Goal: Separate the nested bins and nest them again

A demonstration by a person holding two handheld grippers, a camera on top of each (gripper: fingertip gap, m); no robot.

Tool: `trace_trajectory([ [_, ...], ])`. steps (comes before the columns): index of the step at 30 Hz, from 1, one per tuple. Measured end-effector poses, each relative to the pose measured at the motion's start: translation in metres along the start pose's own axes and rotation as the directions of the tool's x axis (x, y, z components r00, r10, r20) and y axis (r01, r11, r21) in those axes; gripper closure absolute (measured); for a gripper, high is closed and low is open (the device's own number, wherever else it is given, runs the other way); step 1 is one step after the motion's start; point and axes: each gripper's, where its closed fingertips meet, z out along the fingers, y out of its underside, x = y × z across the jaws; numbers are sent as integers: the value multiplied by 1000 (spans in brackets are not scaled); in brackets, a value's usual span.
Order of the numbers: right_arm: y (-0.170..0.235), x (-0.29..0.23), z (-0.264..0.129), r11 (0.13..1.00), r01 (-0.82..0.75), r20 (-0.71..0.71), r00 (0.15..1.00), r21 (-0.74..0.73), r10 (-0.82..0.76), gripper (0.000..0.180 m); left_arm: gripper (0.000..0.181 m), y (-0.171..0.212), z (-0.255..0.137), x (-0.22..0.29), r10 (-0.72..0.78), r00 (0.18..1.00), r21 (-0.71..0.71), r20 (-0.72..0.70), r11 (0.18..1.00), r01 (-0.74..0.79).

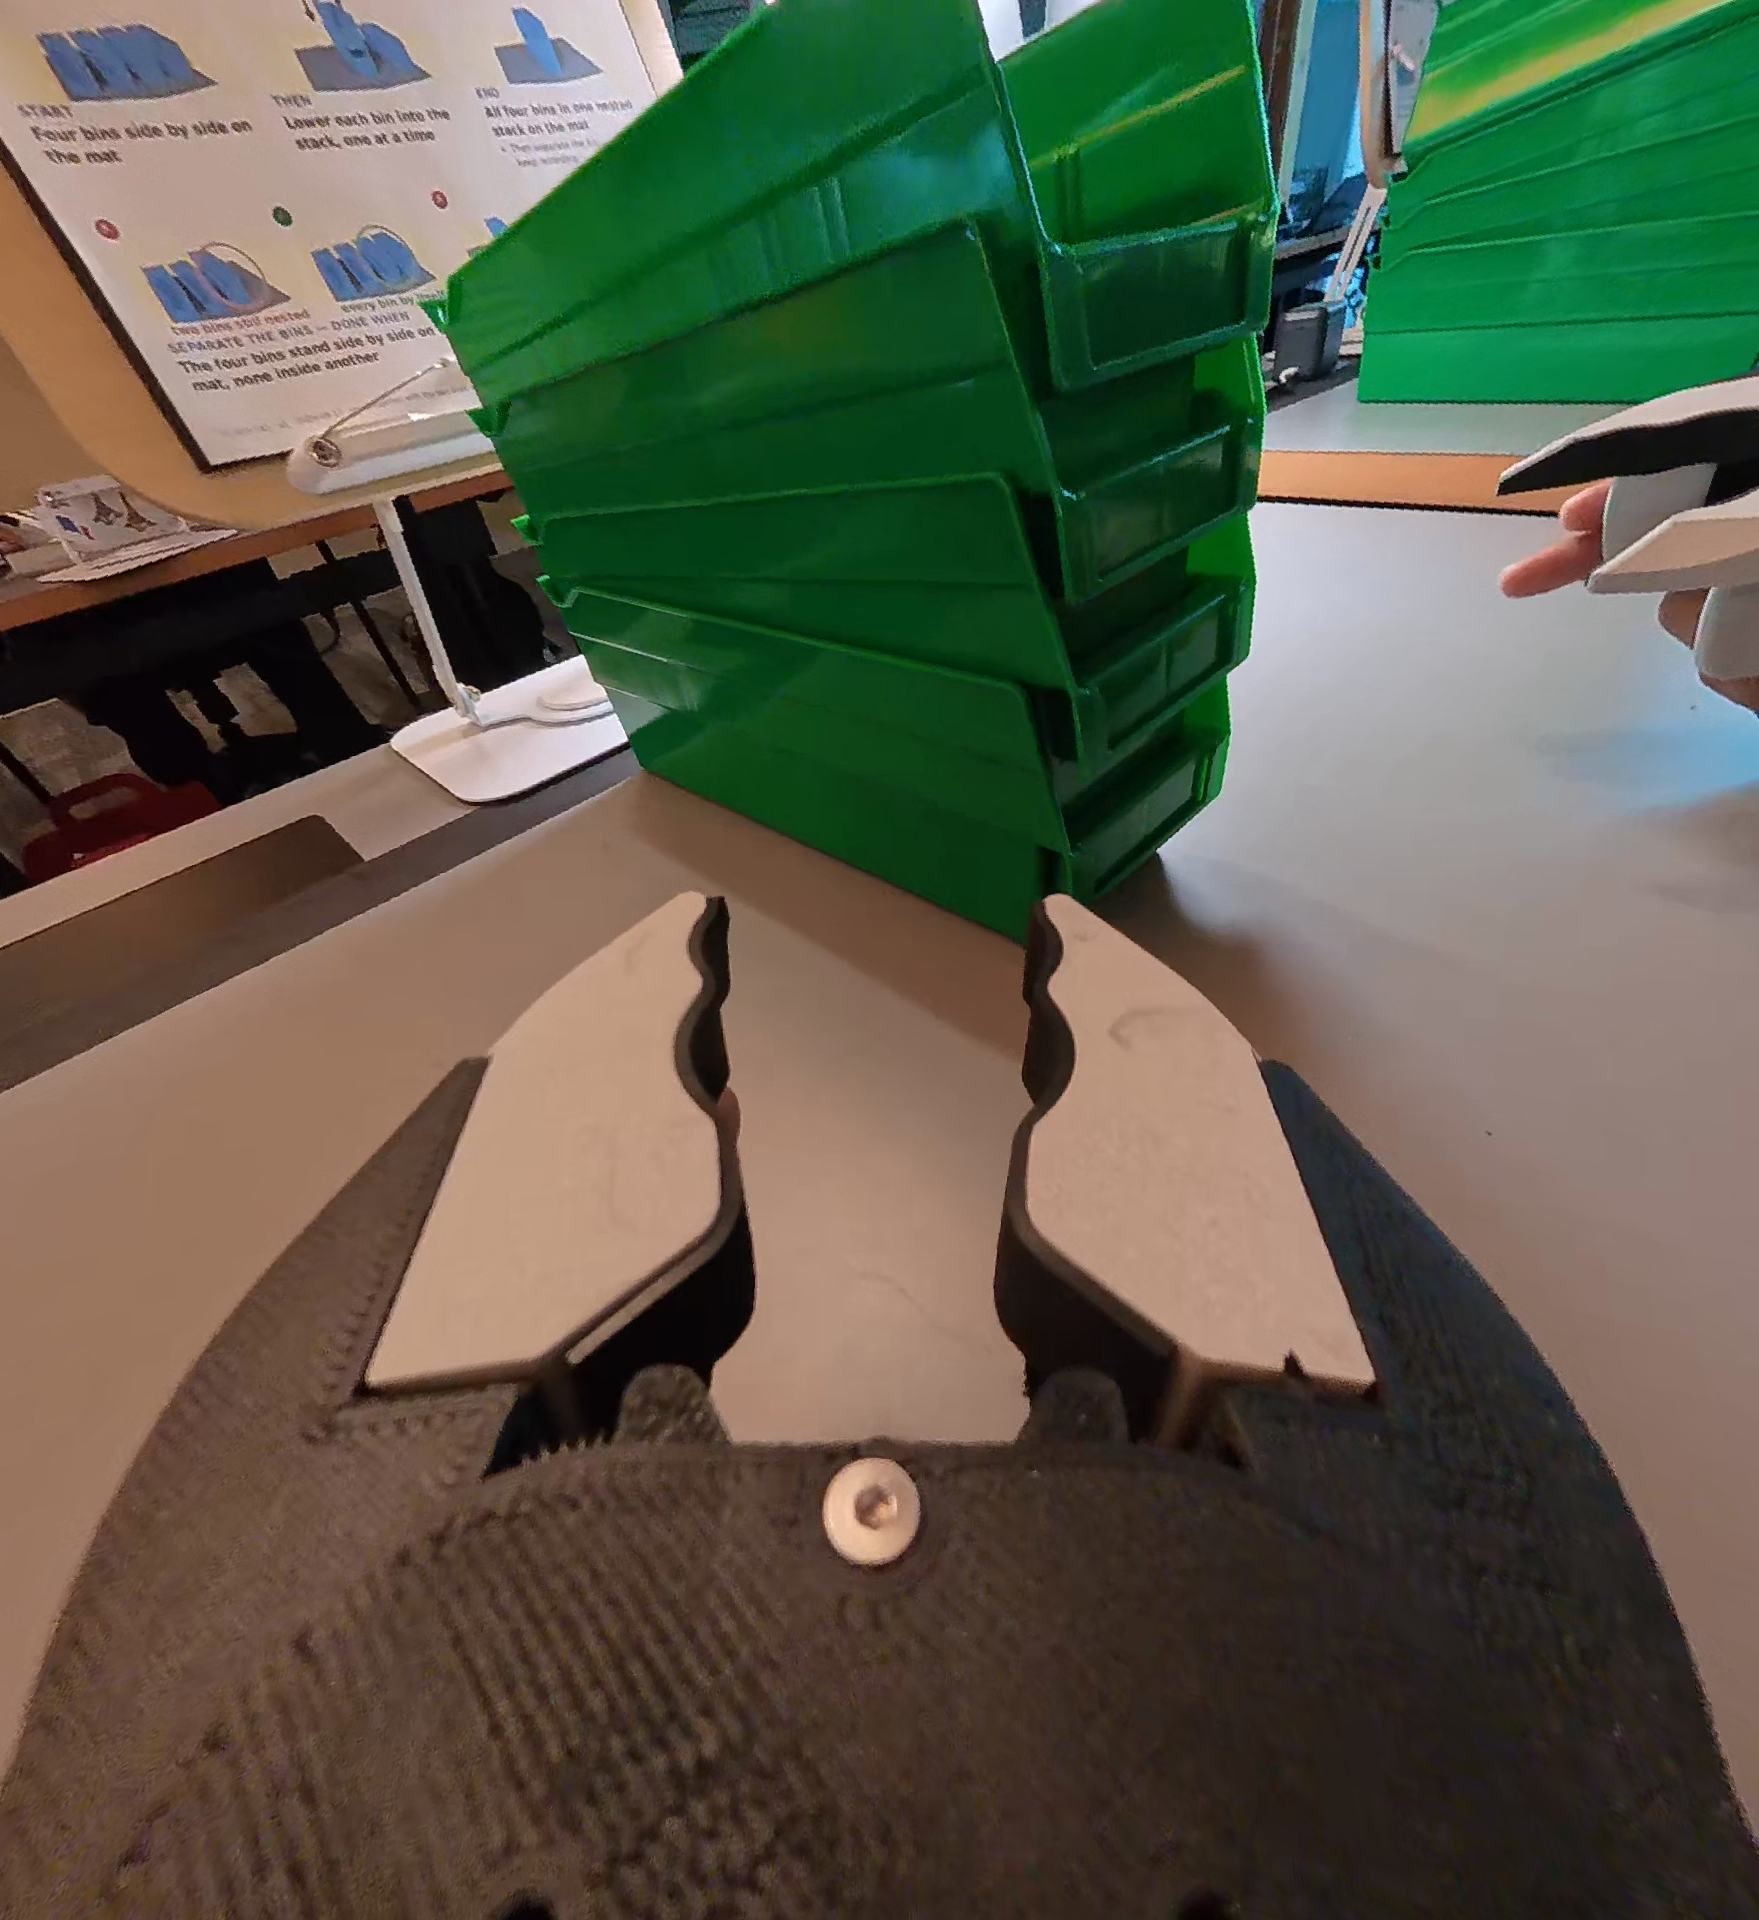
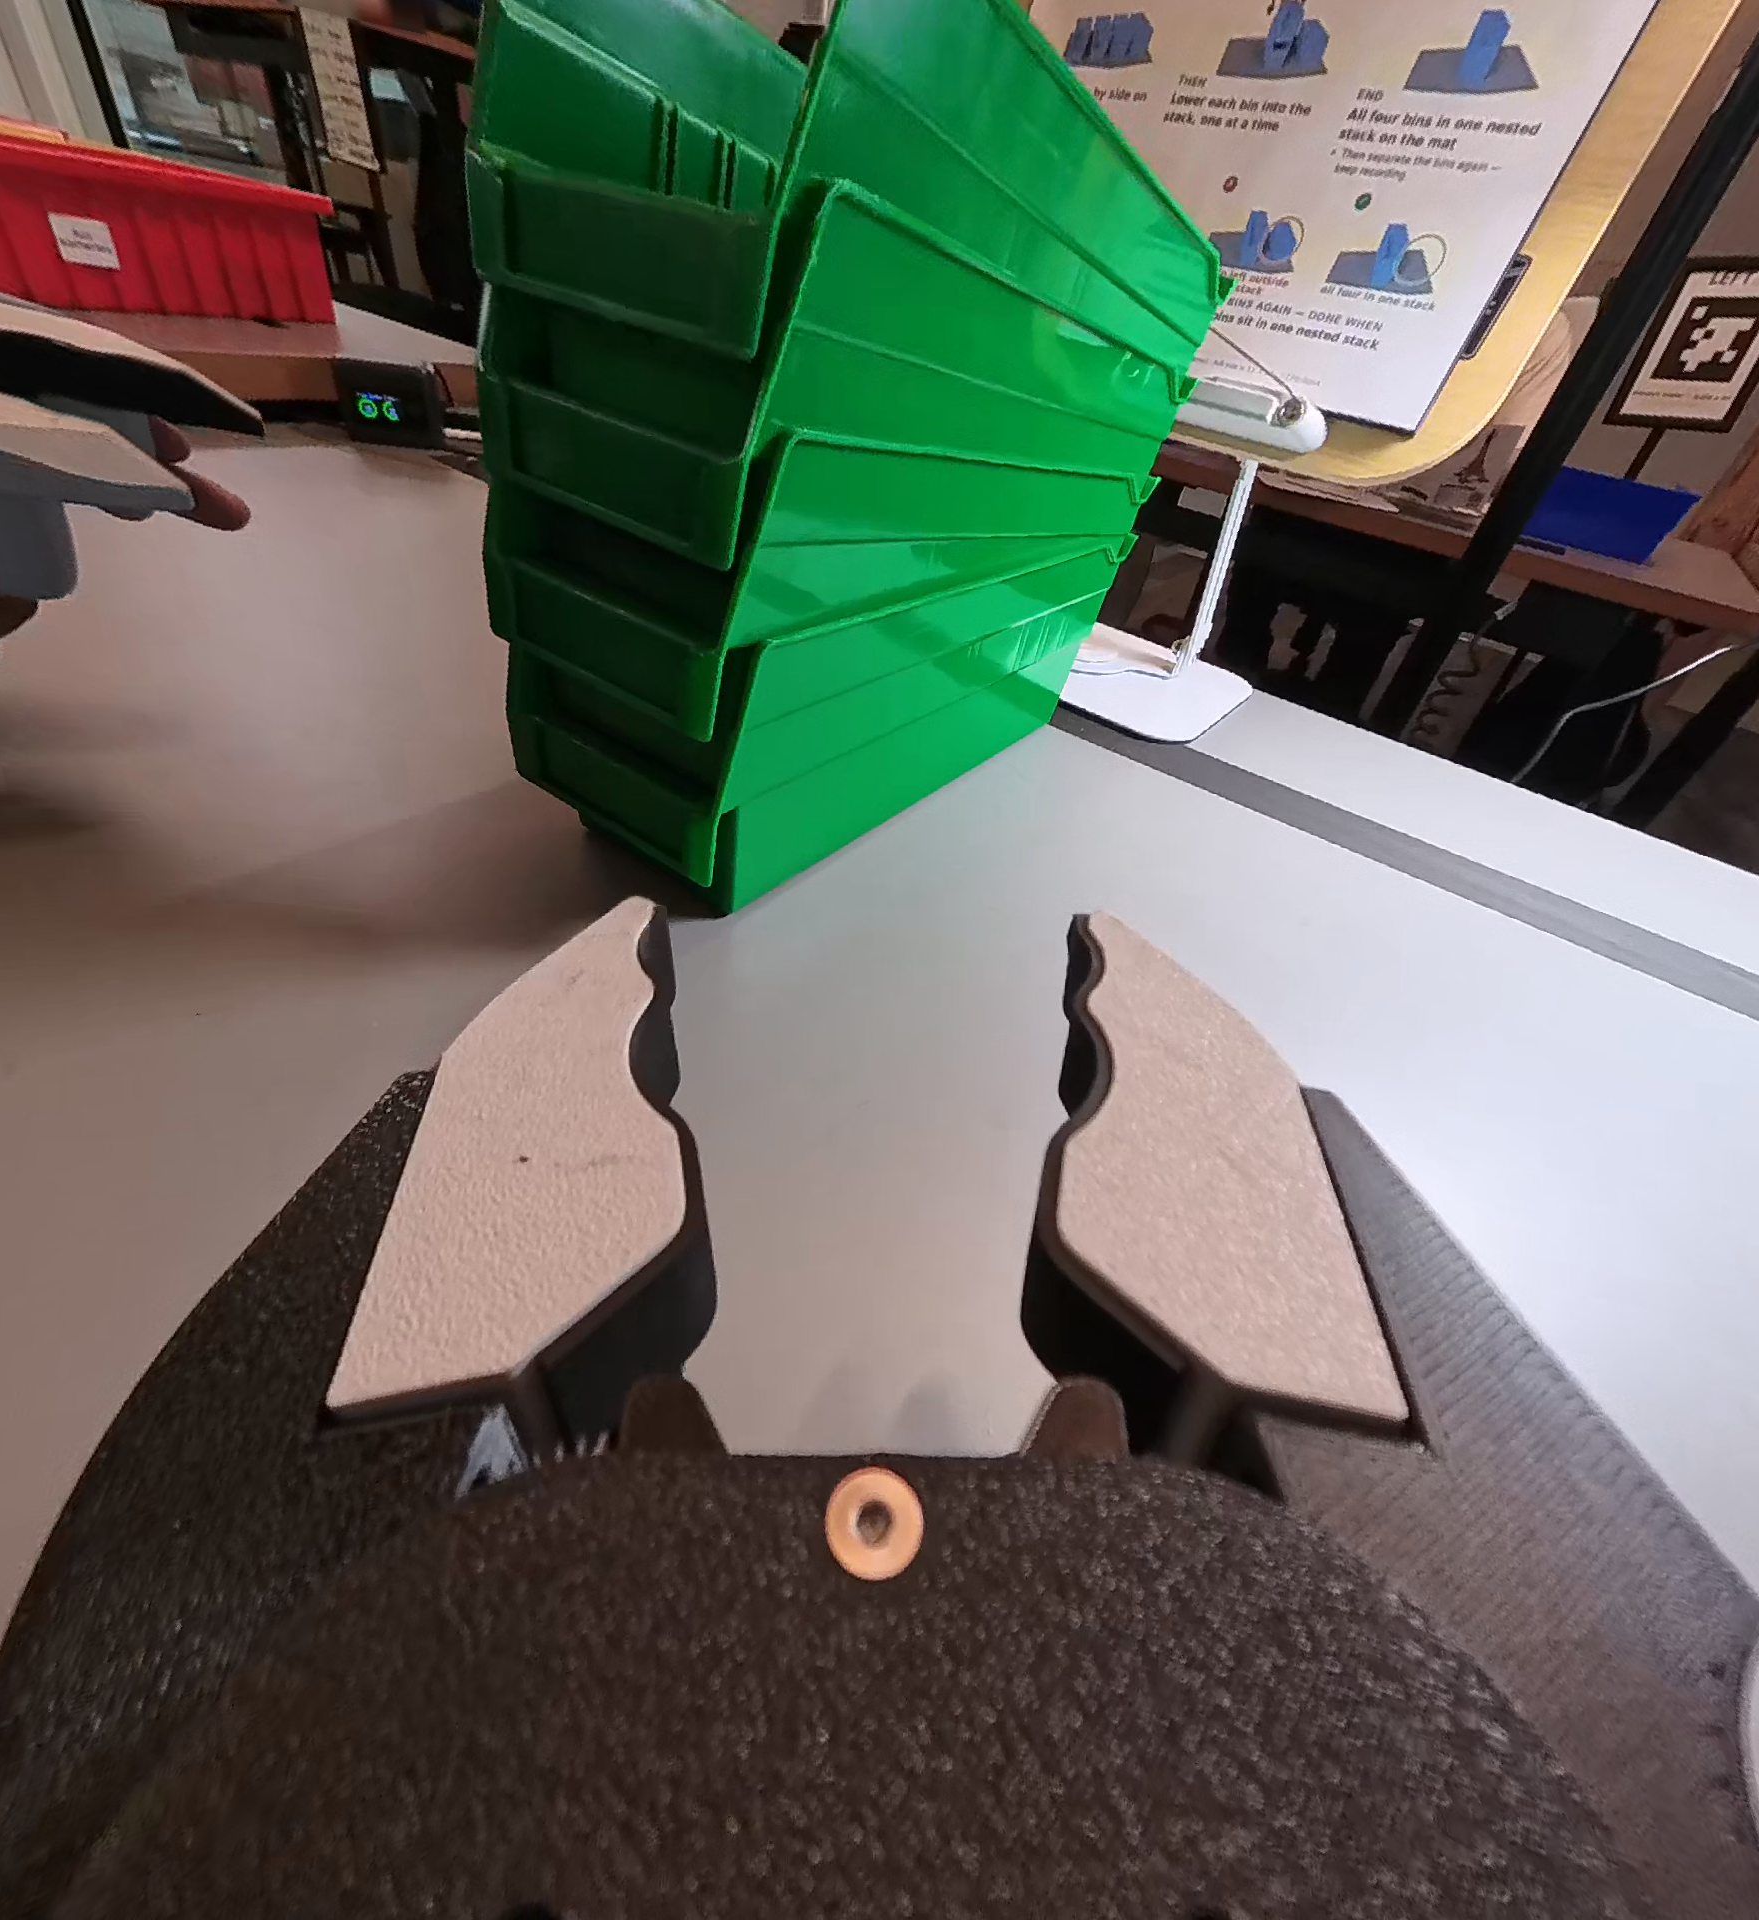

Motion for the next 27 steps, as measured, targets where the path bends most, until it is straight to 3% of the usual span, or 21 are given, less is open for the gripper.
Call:
trace_trajectory([
  [13, -15, -9, -7, 995, 79, -10, 997, 61, -78, 115, 124, -1, -1, -1, -16, 1000, 8, 0, 1000, 16],
  [18, -25, -29, -5, 988, 136, 66, 988, 78, -141, 135, 124, 10, 4, 2, -32, 999, -27, -10, 999, 32],
  [22, -52, -52, 8, 956, 289, 131, 947, 51, -294, 136, 123, 25, 12, 14, -62, 997, -80, -51, 995, 58],
  [27, -106, -82, 40, 837, 547, 226, 818, -21, -529, 132, 123, 24, 13, 16, -44, 998, -78, -49, 996, 40],
])
